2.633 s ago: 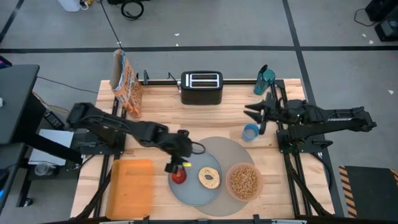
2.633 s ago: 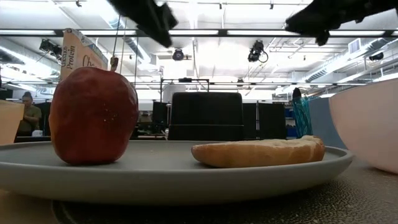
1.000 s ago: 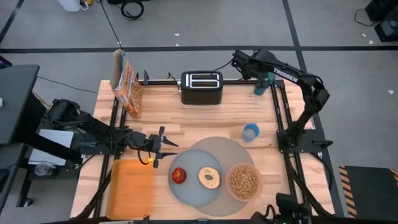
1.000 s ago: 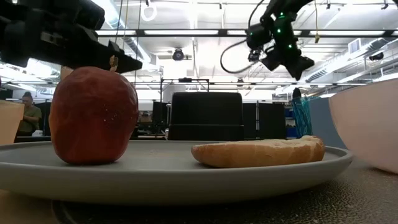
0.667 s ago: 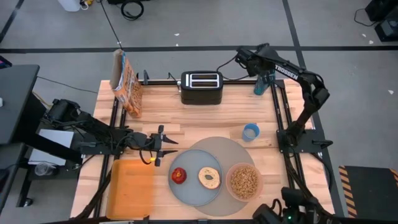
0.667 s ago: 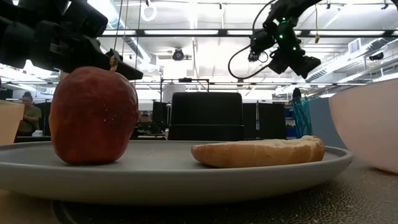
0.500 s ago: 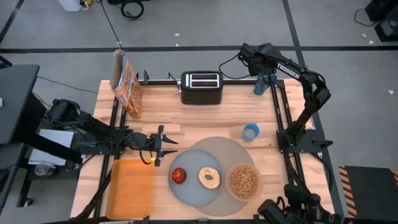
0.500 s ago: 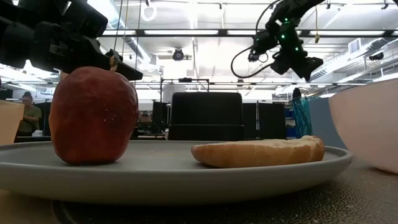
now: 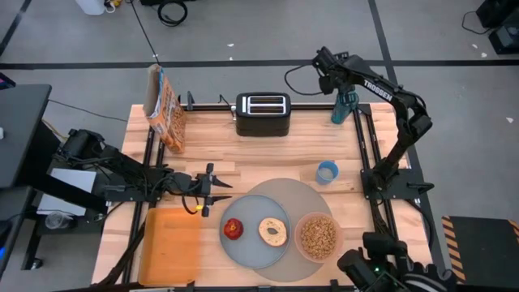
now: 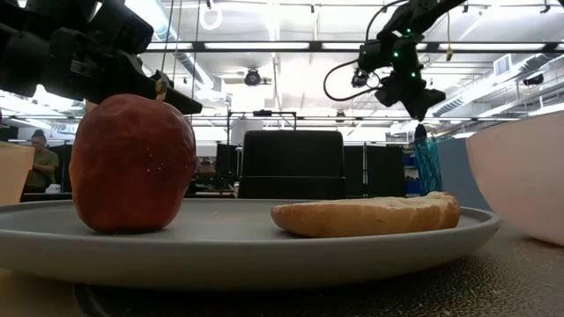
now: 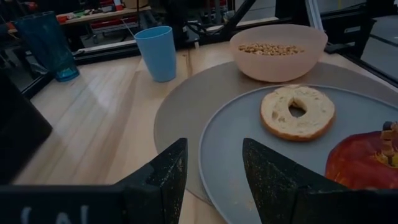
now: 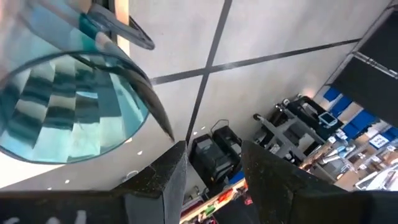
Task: Arrange a breakfast setting
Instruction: Put the spoon on the gray placemat to the right side of the blue plate
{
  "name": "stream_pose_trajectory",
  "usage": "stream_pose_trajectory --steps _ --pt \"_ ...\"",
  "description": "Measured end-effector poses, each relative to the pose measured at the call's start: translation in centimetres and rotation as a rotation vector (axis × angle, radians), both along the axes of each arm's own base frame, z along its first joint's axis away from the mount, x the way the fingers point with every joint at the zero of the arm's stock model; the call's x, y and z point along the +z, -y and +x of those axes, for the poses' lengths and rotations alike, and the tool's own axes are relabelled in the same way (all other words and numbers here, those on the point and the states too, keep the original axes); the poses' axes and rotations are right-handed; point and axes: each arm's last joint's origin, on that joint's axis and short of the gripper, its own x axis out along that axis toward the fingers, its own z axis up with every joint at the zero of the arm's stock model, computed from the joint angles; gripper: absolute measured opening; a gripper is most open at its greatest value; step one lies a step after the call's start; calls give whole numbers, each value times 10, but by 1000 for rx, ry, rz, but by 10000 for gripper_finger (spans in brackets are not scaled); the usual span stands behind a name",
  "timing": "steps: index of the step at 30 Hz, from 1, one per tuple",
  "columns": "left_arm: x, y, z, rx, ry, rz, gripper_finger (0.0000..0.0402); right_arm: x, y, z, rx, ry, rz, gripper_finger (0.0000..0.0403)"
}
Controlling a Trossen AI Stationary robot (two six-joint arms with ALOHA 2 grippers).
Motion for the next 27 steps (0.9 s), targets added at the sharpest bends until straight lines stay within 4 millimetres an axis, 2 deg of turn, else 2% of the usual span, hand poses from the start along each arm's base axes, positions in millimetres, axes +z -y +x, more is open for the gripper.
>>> stream_pose_trajectory --steps 13,27 --pt "-1 0 0 3 -10 -9 162 0 -3 0 14 56 54 159" --pt "-1 0 0 3 -10 -9 162 10 -14 3 -39 -26 -94 147"
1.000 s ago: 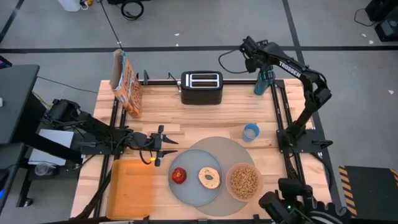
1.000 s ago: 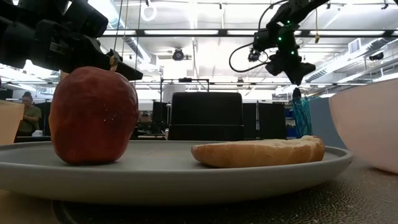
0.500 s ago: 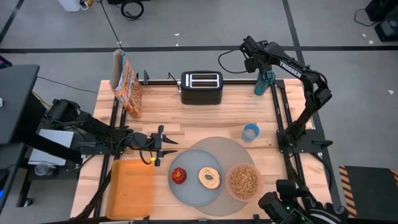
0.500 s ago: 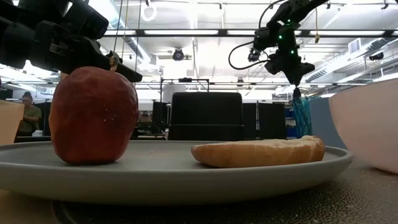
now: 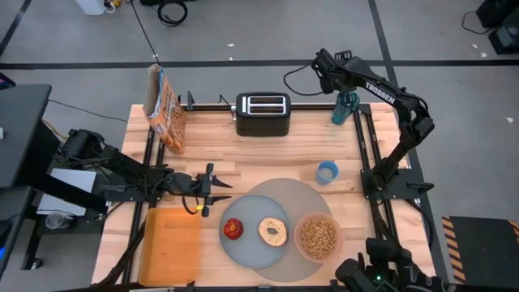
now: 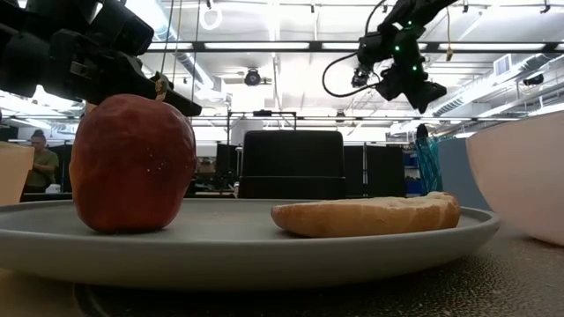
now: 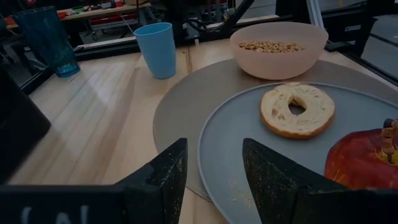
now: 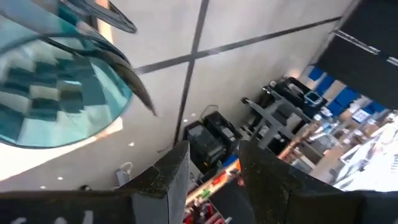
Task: Arrange a breakfast setting
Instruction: Put the spoon on the gray placemat to the right side of the blue plate
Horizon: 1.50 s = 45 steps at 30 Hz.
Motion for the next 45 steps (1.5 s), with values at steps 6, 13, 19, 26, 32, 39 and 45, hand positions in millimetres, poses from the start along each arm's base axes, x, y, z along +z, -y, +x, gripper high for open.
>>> stream_pose_trajectory --steps 6,13,19,26,32,39,45 --pt "0 0 0 -1 0 -1 162 -5 -12 1 26 40 142 143" --pt "0 0 0 -1 0 -2 162 -7 -10 -1 64 -2 178 143" --pt "-1 0 0 2 -8 -11 162 -22 -7 -5 84 -48 218 143" --pt "-1 0 0 3 -8 -17 162 -30 -4 -4 118 -82 211 143" --pt "-1 0 0 2 -12 -15 162 -31 -5 -3 136 -42 252 143" --pt "-1 0 0 2 -13 -14 162 -31 -1 -4 133 -2 244 138" --pt "-1 0 0 3 -13 -15 162 -31 -1 -4 116 24 230 113"
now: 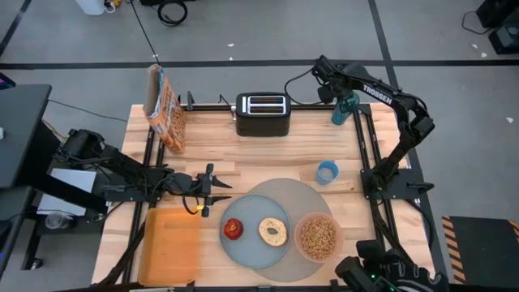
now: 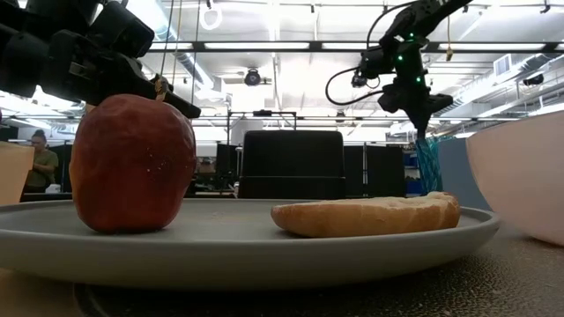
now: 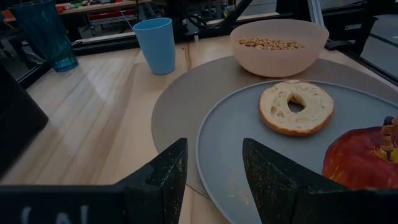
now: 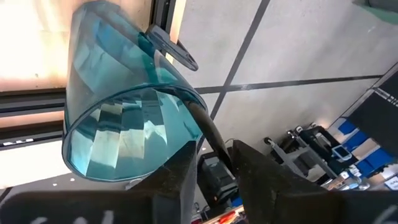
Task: Arrange a breakfast setting
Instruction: Put the spoon on the gray placemat to the right side of the blue plate
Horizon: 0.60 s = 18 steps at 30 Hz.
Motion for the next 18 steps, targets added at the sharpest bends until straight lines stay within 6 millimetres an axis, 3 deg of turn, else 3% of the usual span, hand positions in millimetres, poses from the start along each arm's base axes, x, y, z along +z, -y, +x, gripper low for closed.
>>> stream_pose_trajectory --steps 12,18 --pt "1 0 0 0 15 -5 162 1 -1 -2 -48 -23 -39 17" --pt "1 0 0 0 15 -5 162 1 -7 0 -72 -44 -49 20"
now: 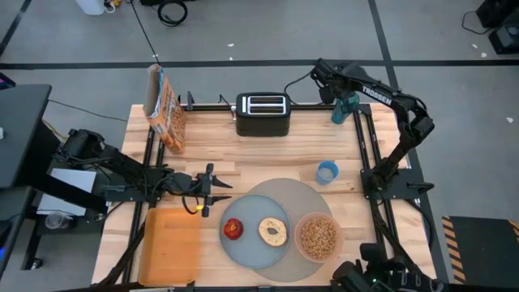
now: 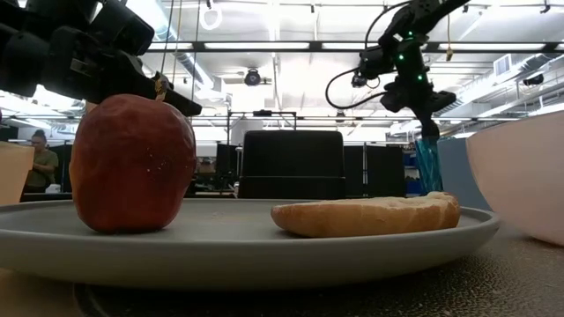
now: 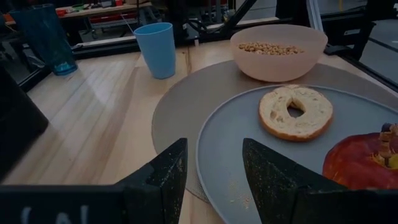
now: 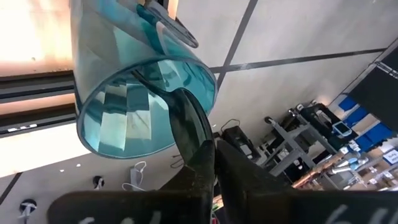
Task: Arrange a breakfast setting
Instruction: Put the spoon on the gray placemat to the right side of the blue plate
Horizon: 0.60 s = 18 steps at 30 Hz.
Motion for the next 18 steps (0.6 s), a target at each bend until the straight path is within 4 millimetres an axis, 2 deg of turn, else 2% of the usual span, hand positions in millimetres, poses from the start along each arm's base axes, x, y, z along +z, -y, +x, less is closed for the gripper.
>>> stream_pose_trajectory --steps 3,9,18 --pt "1 0 0 0 6 -1 162 0 -4 4 1 -2 -15 26" --pt "1 0 0 2 8 -9 162 1 -12 13 14 -11 -45 8" --pt "3 0 1 11 28 -59 162 2 -26 22 57 -122 -99 13"
